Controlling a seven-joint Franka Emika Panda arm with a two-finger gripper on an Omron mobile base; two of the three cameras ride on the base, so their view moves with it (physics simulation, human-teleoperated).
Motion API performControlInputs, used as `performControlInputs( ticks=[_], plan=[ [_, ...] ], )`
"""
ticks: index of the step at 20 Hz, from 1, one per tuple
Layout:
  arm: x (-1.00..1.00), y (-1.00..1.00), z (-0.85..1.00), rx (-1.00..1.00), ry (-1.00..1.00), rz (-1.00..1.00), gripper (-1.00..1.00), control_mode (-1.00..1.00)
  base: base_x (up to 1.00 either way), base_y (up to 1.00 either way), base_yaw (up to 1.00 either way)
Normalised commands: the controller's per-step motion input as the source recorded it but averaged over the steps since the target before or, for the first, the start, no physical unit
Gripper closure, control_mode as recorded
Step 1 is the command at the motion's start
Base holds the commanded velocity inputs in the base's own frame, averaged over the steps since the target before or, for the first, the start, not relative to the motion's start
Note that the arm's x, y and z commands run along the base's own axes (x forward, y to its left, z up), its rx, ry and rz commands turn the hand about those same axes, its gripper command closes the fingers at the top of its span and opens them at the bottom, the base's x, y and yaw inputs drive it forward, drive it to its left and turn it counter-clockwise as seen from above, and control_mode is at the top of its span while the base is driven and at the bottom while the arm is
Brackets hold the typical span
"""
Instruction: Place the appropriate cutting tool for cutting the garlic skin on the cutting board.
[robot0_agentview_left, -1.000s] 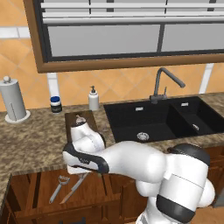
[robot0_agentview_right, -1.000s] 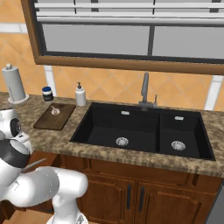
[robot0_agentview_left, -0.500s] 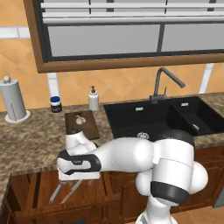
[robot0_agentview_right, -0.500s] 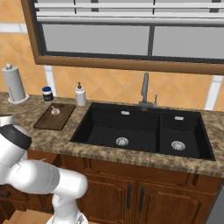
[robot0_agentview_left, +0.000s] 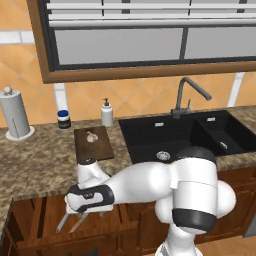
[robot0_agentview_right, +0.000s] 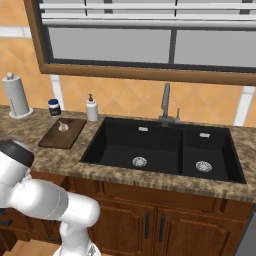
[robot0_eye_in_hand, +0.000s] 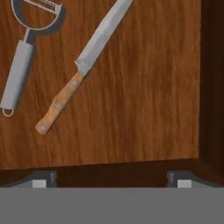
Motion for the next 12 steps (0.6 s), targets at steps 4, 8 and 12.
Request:
performControlInputs(
  ticks=[4, 8, 12],
  plan=[
    [0.06, 0.00, -0.40, 0.11, 0.00, 0.14, -1.00, -1.00, 0.00, 0.00, 0.00],
    [0.01, 0.00, -0.38, 0.06, 0.01, 0.12, -1.00, -1.00, 0.00, 0.00, 0.00],
    [0.00, 0.03, -0.23, 0.00, 0.12, 0.01, -1.00, -1.00, 0.00, 0.00, 0.00]
  ],
)
